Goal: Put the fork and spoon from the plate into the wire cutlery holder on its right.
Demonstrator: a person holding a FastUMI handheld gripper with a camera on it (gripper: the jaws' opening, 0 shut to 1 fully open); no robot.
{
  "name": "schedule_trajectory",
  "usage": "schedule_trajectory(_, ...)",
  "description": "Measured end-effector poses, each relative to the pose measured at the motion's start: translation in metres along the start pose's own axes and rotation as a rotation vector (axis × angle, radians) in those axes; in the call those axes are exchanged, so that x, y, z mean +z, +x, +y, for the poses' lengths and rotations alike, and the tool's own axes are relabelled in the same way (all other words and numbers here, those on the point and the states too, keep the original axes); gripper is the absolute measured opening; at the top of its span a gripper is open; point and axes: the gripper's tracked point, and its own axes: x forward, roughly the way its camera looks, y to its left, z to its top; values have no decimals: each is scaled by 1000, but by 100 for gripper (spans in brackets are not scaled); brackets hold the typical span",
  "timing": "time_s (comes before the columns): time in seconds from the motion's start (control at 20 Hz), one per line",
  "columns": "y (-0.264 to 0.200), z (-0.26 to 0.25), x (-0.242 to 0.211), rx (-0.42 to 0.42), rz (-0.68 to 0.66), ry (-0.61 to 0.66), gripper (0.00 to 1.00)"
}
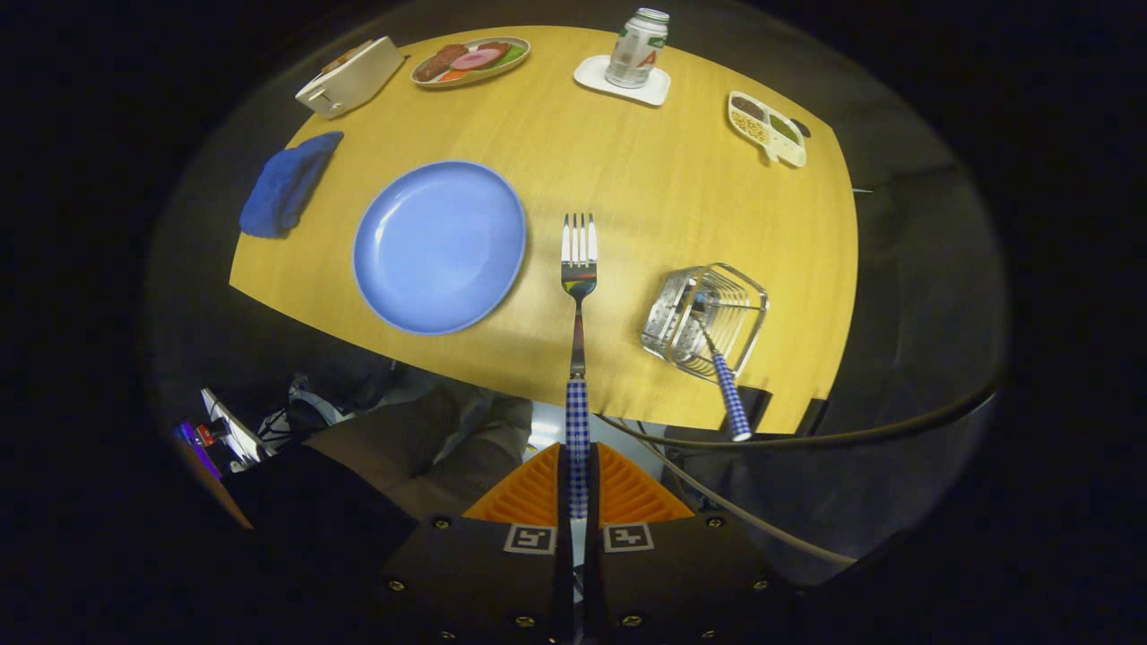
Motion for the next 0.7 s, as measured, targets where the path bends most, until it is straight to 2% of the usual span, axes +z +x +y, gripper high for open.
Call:
schedule_trajectory(0.35,-16,-53,-36,-22,152,-25,5)
schedule_trajectory(0.7,-16,-92,-32,-60,266,-75,5)
